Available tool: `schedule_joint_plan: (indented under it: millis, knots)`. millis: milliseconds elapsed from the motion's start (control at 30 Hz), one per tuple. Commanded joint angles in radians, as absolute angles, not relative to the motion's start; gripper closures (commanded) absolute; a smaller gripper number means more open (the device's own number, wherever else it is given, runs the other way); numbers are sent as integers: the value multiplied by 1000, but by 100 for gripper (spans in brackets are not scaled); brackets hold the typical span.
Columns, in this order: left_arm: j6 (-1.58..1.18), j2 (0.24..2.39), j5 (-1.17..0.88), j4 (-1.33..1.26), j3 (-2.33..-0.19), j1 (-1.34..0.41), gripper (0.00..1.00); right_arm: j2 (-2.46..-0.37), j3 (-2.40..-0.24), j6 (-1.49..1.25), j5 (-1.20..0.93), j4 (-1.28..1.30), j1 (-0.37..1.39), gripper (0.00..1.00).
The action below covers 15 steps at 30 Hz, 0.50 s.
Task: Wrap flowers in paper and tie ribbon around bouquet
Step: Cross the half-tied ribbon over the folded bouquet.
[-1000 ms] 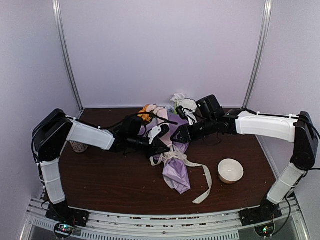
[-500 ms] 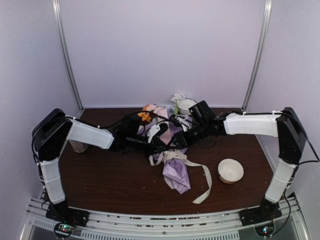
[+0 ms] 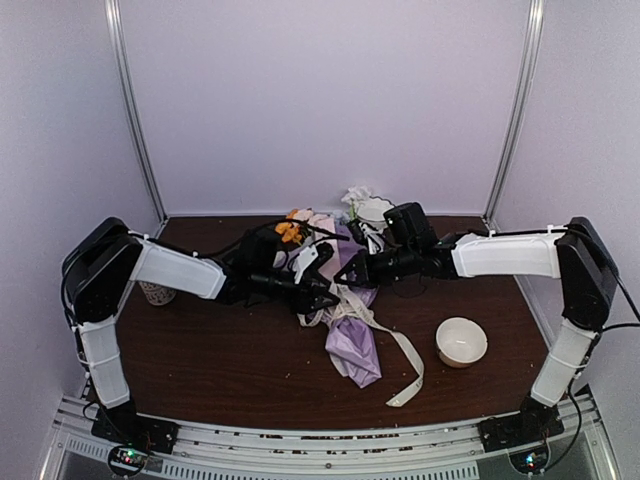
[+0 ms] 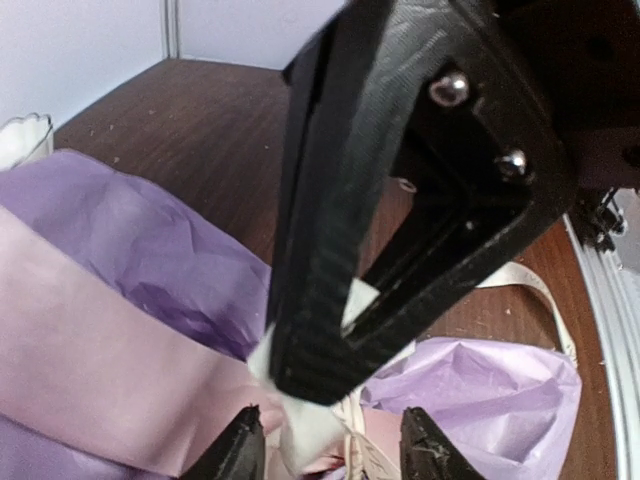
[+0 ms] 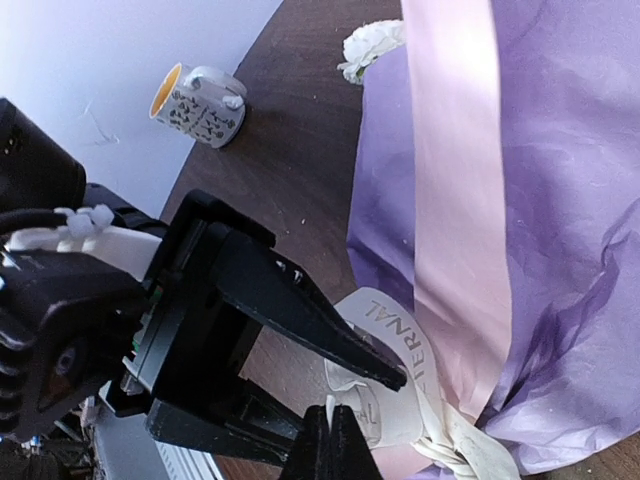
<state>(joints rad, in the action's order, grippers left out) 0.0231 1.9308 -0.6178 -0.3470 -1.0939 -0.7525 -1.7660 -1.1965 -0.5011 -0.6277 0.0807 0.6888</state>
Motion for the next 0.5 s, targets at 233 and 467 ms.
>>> schedule_joint_plan:
  millis: [233,467]
  knots:
    - [-83,1858,-610,-508,-1013,-766,37,-1668,-1019,-958,-376,-360,776,100]
    - [-85,1866,-577,-524,-1024,-763,36,-1742,-976,-1105,-383,-559,819,100]
